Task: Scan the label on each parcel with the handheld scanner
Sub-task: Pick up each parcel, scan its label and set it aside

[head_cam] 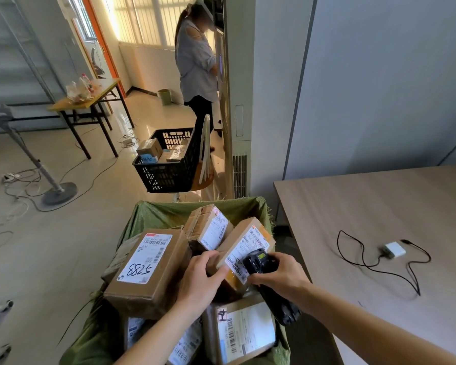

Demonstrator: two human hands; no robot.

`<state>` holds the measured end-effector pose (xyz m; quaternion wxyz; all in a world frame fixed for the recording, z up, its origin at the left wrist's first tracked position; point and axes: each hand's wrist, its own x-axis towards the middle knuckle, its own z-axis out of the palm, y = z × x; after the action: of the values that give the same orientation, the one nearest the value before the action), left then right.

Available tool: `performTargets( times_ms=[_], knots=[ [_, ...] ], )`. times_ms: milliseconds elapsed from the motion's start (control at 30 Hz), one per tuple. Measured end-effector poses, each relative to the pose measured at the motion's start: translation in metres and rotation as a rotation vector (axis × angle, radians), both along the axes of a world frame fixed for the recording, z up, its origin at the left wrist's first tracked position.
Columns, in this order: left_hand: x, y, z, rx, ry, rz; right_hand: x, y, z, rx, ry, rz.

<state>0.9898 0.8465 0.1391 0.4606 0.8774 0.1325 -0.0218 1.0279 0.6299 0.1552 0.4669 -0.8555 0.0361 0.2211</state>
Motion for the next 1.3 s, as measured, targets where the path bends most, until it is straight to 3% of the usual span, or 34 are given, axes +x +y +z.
performTargets(
  times_ms=[733, 1133, 1300],
  knots=[
    [0.011, 0.012, 0.006, -0.023, 0.012, -0.010, 0.001, -0.014, 0.005, -0.034, -0.072, -0.018],
    [0.001, -0.005, 0.080, -0.044, -0.160, -0.063, -0.046, -0.054, 0.102, -0.171, -0.303, -0.157],
    [-0.021, -0.011, 0.117, 0.047, -0.200, -0.139, -0.103, -0.072, 0.145, -0.219, -0.337, -0.284]
  ],
)
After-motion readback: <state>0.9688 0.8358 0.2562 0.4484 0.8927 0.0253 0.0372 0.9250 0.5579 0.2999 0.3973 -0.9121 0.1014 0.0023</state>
